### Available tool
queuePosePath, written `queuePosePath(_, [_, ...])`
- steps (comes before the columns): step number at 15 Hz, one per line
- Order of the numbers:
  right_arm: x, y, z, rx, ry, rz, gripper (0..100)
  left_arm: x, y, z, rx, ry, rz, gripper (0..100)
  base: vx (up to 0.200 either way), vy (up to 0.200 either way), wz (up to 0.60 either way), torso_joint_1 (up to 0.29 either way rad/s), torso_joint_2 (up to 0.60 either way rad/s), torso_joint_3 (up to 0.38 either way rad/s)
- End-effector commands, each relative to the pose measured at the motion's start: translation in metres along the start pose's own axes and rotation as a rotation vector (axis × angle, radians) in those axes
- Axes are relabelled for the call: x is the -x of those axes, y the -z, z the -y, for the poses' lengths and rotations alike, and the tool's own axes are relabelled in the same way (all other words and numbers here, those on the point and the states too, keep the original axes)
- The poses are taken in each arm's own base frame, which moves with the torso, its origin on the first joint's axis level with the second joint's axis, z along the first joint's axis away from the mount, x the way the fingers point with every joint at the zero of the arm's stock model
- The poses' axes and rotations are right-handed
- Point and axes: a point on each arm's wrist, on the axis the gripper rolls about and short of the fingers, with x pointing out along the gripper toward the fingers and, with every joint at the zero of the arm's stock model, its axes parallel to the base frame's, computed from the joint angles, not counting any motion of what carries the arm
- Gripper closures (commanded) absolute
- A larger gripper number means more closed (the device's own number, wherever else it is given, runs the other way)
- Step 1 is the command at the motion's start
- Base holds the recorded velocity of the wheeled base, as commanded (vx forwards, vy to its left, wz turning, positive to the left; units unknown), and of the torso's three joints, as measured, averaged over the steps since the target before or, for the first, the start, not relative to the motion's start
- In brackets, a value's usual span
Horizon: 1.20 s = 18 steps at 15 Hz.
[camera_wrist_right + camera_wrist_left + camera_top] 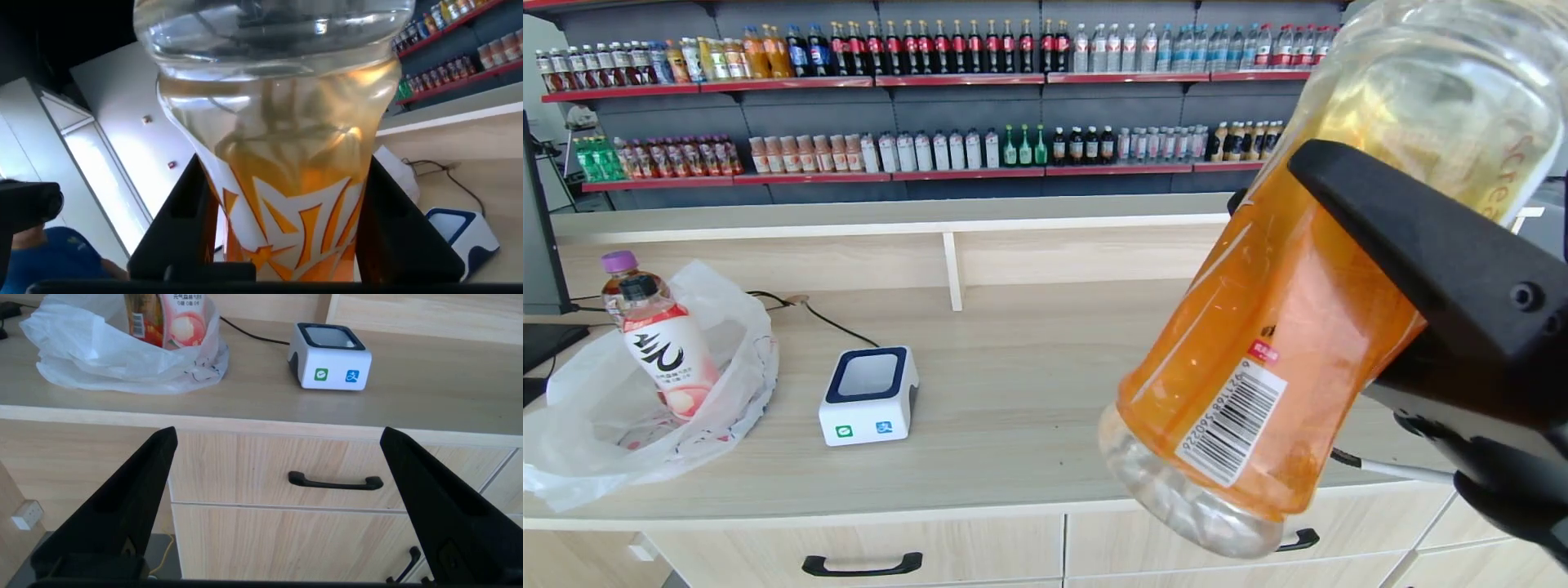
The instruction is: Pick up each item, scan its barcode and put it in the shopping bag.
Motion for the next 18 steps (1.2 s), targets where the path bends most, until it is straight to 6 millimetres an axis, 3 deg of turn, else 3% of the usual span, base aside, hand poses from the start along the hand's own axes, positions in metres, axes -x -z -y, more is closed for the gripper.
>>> queuePosePath(1, [-0.0010,-0.0001,-0.0024,-0.016,-0.026,-0.011,100,0.0000,0.0000,0.0000,0.000,0.001,0.001,0,0.000,0.000,0.00,0.000,0.00,0.000])
queuePosePath(13, [0.0044,0.0007,-0.0026,-0.106,-0.027,-0.030,100,0.0000,0.0000,0.0000,0.000,-0.001,0.001,0,0.000,0.000,0.00,0.000,0.00,0.000])
queuePosePath(18, [0.0009,0.0034,-0.0021,-0.113,-0.106,-0.104,100,0.0000,0.0000,0.0000,0.000,0.001,0.001,0,0.000,0.000,0.00,0.000,0.00,0.000])
